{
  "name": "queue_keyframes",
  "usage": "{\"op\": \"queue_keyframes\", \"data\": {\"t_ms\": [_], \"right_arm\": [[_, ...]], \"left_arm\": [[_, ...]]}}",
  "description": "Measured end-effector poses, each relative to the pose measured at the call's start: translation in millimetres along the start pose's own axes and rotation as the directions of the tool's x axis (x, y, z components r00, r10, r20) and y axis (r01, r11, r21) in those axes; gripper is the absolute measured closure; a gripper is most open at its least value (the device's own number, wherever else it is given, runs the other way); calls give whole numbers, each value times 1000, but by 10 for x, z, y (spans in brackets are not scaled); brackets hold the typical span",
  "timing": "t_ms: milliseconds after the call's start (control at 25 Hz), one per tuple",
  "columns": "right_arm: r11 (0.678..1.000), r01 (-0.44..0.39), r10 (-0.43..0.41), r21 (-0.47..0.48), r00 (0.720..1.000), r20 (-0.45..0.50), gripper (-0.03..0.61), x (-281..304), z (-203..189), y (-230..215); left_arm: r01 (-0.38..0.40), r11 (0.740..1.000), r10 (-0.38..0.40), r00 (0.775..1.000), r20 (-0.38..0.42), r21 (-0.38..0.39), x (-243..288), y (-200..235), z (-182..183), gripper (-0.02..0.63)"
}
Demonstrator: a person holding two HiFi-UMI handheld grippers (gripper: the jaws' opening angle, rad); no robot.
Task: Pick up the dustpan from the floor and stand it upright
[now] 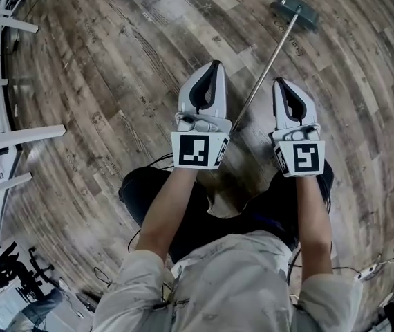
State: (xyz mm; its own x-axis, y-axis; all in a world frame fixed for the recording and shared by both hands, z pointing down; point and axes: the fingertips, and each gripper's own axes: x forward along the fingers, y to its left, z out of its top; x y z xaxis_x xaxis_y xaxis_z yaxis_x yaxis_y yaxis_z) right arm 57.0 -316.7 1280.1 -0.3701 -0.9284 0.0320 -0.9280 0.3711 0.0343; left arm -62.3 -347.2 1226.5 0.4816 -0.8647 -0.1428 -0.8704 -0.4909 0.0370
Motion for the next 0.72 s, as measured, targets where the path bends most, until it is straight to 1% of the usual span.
{"op": "queue_keyframes", "data": {"t_ms": [120,240,320,440,520,560,600,640,680,720], "right_arm": [[1000,-22,22,4,1000,-19,572,-101,-335,213],[996,-94,93,-3,989,-116,571,-61,-856,517],[989,-148,144,-11,972,-184,571,36,-1228,671],[982,-191,183,-3,947,-265,571,146,-1775,741],[974,-225,213,1,921,-327,571,167,-2179,814],[968,-252,237,9,899,-368,558,151,-2398,901],[957,-287,272,28,867,-417,545,114,-2628,1027],[942,-330,315,53,823,-473,521,56,-2865,1182],[923,-377,357,75,769,-531,486,-15,-3098,1341],[903,-421,387,85,712,-585,467,-83,-3314,1478]], "left_arm": [[3,1000,-2,1000,5,-3,-240,-55,-201,594],[-17,1000,17,1000,4,-19,-415,84,-404,595],[-40,999,40,999,1,-29,-408,221,-557,594],[-59,998,59,998,-1,-34,-299,315,-808,594],[-70,997,70,998,-3,-34,-288,348,-991,594],[-75,997,75,997,-4,-35,-320,373,-1069,595],[-78,996,78,997,-4,-33,-369,399,-1131,594],[-78,997,78,997,-4,-27,-424,422,-1175,594],[-78,997,78,997,-4,-22,-470,444,-1206,594],[-78,997,78,997,-3,-20,-495,465,-1233,594]]}}
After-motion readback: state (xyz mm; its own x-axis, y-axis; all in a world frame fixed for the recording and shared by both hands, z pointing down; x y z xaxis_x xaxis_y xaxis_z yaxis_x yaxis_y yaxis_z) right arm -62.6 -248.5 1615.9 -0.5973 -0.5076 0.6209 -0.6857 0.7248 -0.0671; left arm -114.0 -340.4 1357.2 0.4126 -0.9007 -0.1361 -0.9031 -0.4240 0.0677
